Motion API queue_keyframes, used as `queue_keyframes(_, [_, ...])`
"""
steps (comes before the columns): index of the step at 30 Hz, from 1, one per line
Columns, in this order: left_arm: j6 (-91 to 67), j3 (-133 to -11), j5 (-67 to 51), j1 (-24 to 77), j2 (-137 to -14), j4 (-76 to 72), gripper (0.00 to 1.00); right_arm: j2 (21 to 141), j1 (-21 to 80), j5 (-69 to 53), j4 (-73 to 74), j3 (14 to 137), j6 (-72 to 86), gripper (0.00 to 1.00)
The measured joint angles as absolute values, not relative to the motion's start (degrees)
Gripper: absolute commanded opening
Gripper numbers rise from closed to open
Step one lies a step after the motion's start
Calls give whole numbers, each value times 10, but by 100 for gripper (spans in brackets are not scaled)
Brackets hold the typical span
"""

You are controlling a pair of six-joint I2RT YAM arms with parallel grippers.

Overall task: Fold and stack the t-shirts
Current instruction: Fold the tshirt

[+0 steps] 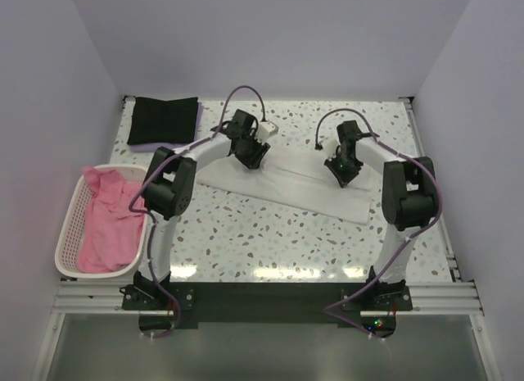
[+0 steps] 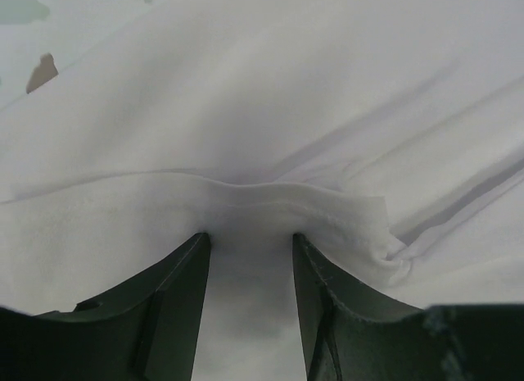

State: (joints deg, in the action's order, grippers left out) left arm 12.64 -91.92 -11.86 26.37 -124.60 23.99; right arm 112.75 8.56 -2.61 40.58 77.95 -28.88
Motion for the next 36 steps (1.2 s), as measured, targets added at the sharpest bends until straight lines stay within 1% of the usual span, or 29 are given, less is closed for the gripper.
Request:
queue_keyframes(3, [143, -1019, -111, 262, -1307, 263, 50, 1086, 115, -15, 403, 719, -296, 16])
queue_keyframes(6, [146, -1113, -111, 254, -1363, 278, 50, 1051, 166, -17, 416, 673, -295, 18])
queue_keyframes(8, [146, -1159, -123, 238, -1389, 286, 51, 1032, 215, -43, 442, 652, -291, 19])
queue_keyframes(10, [145, -1176, -140, 220, -1395, 290, 51, 1025, 251, -80, 468, 644, -287, 21])
queue_keyframes(12, [141, -1179, -159, 200, -1392, 285, 51, 1024, 281, -139, 501, 645, -280, 21])
queue_keyframes(15, [134, -1153, -176, 175, -1364, 270, 52, 1023, 288, -200, 551, 669, -271, 22])
queue_keyframes(18, [119, -1096, -185, 170, -1302, 262, 52, 1015, 274, -220, 564, 707, -265, 22])
queue_keyframes(22, [96, -1021, -203, 178, -1207, 251, 50, 998, 258, -198, 557, 732, -266, 18])
queue_keyframes(24, [88, -985, -212, 184, -1169, 243, 46, 997, 255, -176, 554, 730, -268, 16])
queue_keyframes(25, [85, -970, -217, 186, -1157, 241, 43, 998, 255, -163, 550, 726, -270, 11])
queue_keyframes(26, [84, -955, -223, 187, -1149, 240, 35, 999, 255, -154, 547, 722, -272, 8])
queue_keyframes(27, [80, -939, -227, 188, -1145, 236, 30, 1001, 255, -143, 544, 717, -273, 2])
queue_keyframes(28, [80, -924, -233, 188, -1146, 236, 22, 1005, 255, -131, 540, 711, -274, 0])
queue_keyframes(31, [78, -896, -241, 189, -1164, 242, 8, 1018, 255, -112, 522, 694, -274, 0])
queue_keyframes(34, [79, -885, -238, 192, -1190, 252, 3, 1028, 256, -99, 504, 670, -274, 0])
queue_keyframes(36, [80, -884, -229, 197, -1204, 257, 2, 1028, 258, -95, 497, 654, -272, 0])
